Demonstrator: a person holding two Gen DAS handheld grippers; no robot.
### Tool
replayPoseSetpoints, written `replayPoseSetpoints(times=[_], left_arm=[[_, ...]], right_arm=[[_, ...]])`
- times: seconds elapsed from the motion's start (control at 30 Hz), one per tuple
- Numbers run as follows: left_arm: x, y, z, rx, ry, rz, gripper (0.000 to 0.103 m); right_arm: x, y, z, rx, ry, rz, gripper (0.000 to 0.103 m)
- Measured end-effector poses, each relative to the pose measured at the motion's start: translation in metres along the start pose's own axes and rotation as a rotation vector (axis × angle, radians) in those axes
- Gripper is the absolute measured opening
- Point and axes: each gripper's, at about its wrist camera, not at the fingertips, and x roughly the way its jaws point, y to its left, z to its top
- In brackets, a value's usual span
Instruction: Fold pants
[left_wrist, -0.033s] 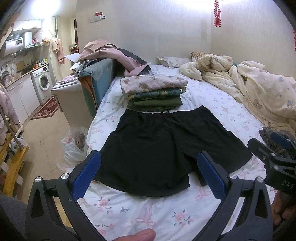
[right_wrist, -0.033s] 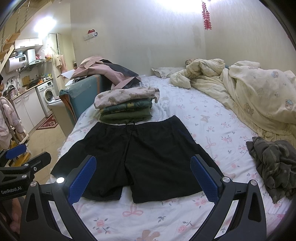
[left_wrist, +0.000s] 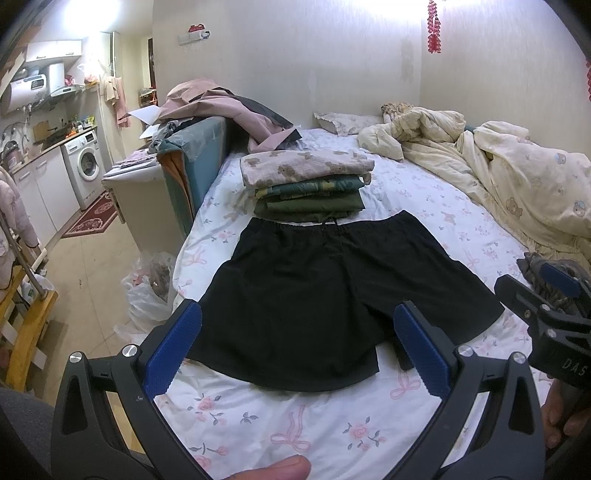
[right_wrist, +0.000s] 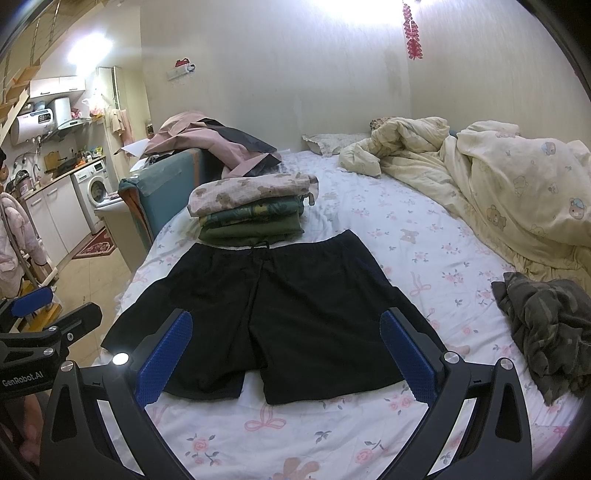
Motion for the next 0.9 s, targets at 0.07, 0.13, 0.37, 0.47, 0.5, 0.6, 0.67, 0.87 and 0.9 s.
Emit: replayPoseSetpoints(times=[0.07,0.13,0.37,0.47,0.5,0.6,0.67,0.87,0.9], left_arm=[[0.000,0.000,0.000,0.000,-0.004,0.001,0.103],[0.000,0.000,0.000,-0.001,-0.003,-0.001,0.103],[-0.001,0.001,0.000,0.000,-0.003,0.002,0.103],[-0.001,0.001,0.000,0.000,-0.003,0.001,0.103],[-0.001,0.001,0.000,0.000,-0.002,0.000,0.103],[-0.001,0.003,0.000,0.001,-0.001,0.001,0.103],[-0.002,0.003,-0.001,-0.001,0.001,0.001,0.103],[0.006,0.013,-0.003,-0.019,0.032,0.030,0.103],[0.007,0.014,-0.003,-0.019,0.040,0.034,0.103]], right_arm=[[0.000,0.000,0.000,-0.001,0.001,0.000,0.103],[0.000,0.000,0.001,0.000,0.002,0.001,0.103],[0.001,0.003,-0.001,0.001,0.006,0.001,0.103],[0.001,0.006,-0.006,0.006,0.013,0.003,0.103],[0.001,0.006,-0.006,0.007,0.014,0.004,0.103],[0.003,0.005,-0.008,0.016,0.026,0.010,0.103],[0.007,0.003,-0.010,0.033,0.046,0.027,0.103],[0.055,-0.048,-0.030,0.280,0.332,0.165,0.103],[0.068,-0.069,-0.043,0.382,0.398,0.188,0.103]])
